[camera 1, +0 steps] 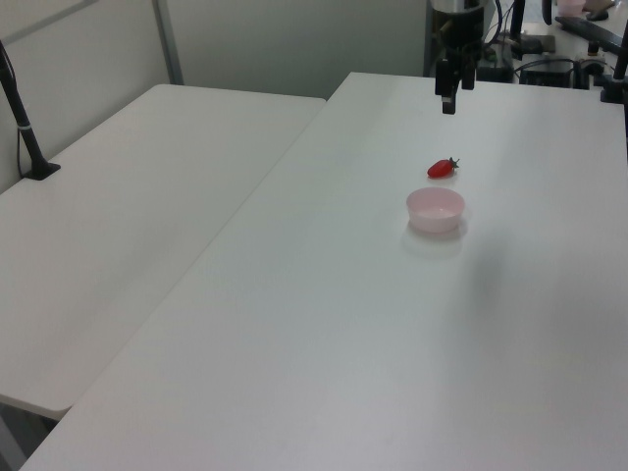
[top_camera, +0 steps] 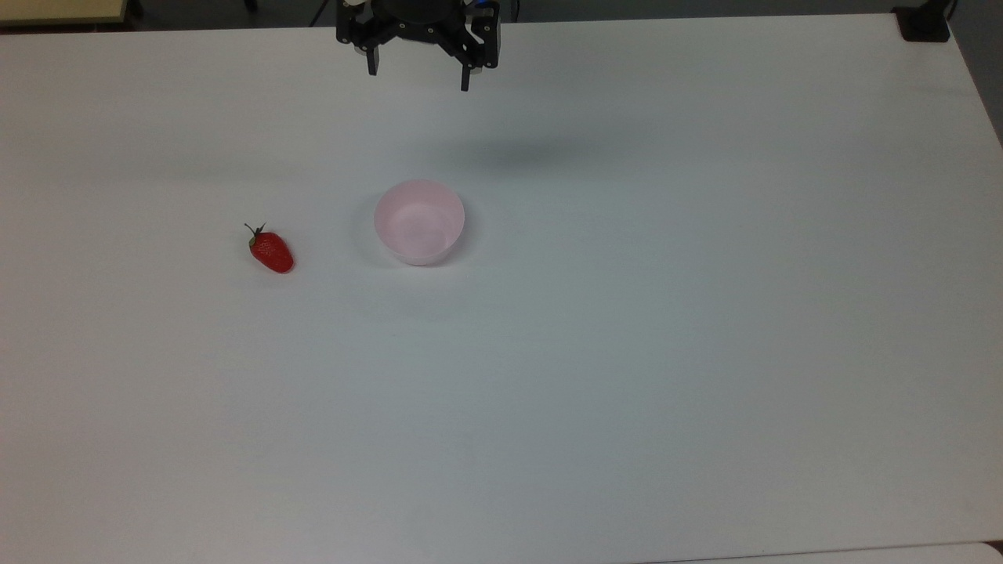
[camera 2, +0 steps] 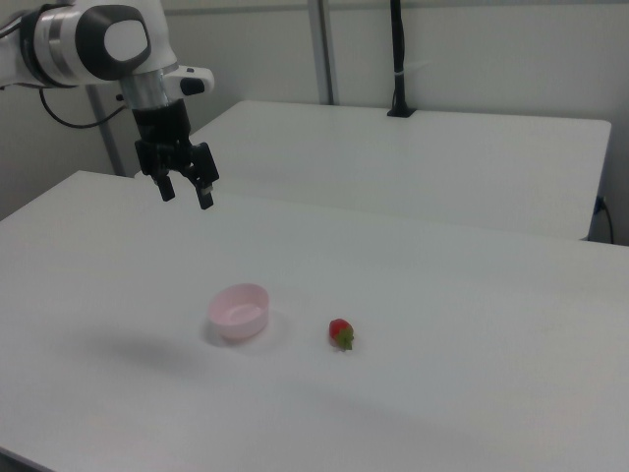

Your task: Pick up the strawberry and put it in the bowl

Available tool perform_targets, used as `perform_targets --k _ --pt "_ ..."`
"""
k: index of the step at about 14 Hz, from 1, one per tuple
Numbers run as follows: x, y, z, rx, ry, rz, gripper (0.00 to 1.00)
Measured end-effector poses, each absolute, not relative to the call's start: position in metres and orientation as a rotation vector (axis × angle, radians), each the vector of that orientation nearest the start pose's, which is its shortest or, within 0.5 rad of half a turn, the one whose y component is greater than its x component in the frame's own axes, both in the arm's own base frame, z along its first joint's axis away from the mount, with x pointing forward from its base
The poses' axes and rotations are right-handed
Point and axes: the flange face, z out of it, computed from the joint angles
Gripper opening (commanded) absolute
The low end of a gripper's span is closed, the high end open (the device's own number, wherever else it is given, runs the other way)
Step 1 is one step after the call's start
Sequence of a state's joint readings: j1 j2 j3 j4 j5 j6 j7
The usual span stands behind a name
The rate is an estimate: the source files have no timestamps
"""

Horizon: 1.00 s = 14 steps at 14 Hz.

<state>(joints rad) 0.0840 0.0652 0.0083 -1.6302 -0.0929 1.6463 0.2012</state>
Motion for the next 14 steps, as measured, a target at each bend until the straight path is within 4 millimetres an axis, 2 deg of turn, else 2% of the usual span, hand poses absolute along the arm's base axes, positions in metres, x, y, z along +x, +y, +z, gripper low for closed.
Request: perform_targets --k 8,12,14 --pt "0.575 0.042 0.566 -3.235 0.166 0.057 1.00" --pt "0.576 0.035 0.567 -3.235 0.177 0.057 1.00" --pt "0.576 0.025 0.567 -3.235 0.147 0.061 1.00"
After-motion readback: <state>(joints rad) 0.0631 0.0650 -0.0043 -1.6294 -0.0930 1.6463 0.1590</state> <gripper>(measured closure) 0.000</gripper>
